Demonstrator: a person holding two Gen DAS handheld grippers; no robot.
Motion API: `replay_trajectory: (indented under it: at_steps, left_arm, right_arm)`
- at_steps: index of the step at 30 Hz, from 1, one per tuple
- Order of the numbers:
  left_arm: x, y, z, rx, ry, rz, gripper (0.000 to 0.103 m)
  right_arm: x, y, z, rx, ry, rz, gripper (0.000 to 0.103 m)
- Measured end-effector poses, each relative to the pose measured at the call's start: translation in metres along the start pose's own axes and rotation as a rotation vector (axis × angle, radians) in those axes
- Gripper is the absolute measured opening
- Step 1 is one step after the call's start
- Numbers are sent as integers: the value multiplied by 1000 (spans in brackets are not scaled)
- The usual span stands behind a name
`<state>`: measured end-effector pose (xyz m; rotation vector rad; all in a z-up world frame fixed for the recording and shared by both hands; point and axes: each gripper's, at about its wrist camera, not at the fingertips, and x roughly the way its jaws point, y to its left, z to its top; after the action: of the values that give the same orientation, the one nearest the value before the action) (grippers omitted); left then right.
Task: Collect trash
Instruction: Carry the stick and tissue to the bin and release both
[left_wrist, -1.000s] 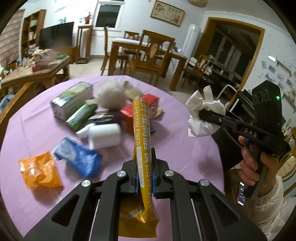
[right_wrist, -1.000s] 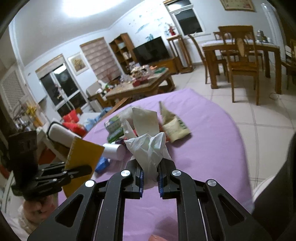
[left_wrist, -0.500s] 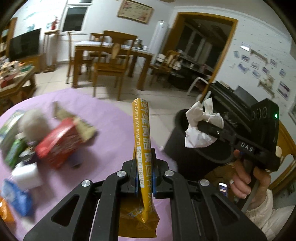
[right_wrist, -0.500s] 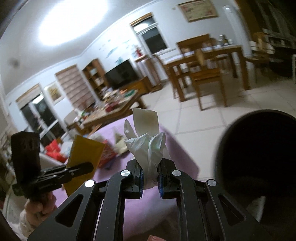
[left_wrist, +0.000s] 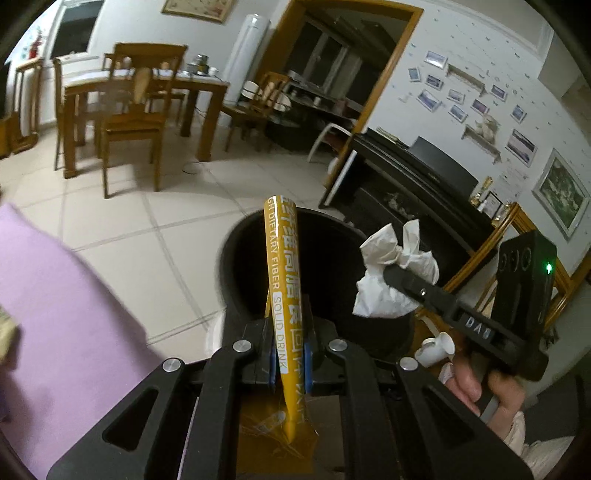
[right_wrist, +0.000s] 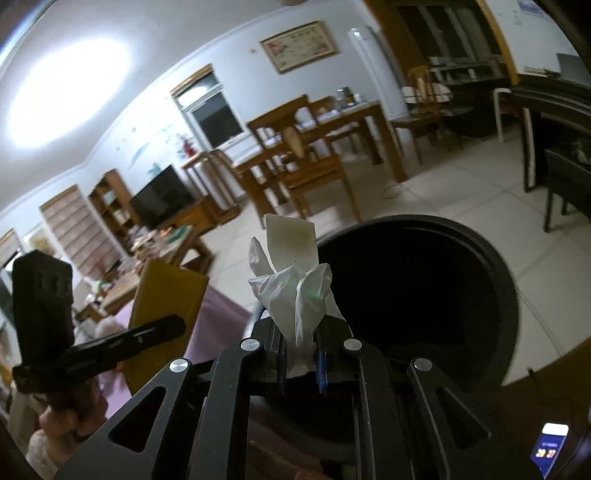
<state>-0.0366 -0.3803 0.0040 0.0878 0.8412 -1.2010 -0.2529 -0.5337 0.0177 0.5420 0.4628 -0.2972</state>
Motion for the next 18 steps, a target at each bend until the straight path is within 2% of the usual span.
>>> replay_trajectory:
  at_steps: [8,13,14,16,17,18]
  left_arm:
    - [34,-19,6,29,45,-20,10]
    - [56,-26,14,44,75,-10,13]
    - [59,-26,15,48,79,-5,14]
    - [65,-27,17,46,94,17,27]
    - [62,-24,17,37,88,40,54]
    - [56,-23,16,31,63,53,80]
  right_arm:
    - [2,-40,-8,55,4,-37,12]
    - [7,-47,-9,75,10,-59,12]
    - [9,-44,-7,75,11,-66,17]
    - [8,-44,-6,73,9,-90,40]
    - [6,-45,-7,79,3,-93,60]
    - [7,-43,-5,85,-5,-91,71]
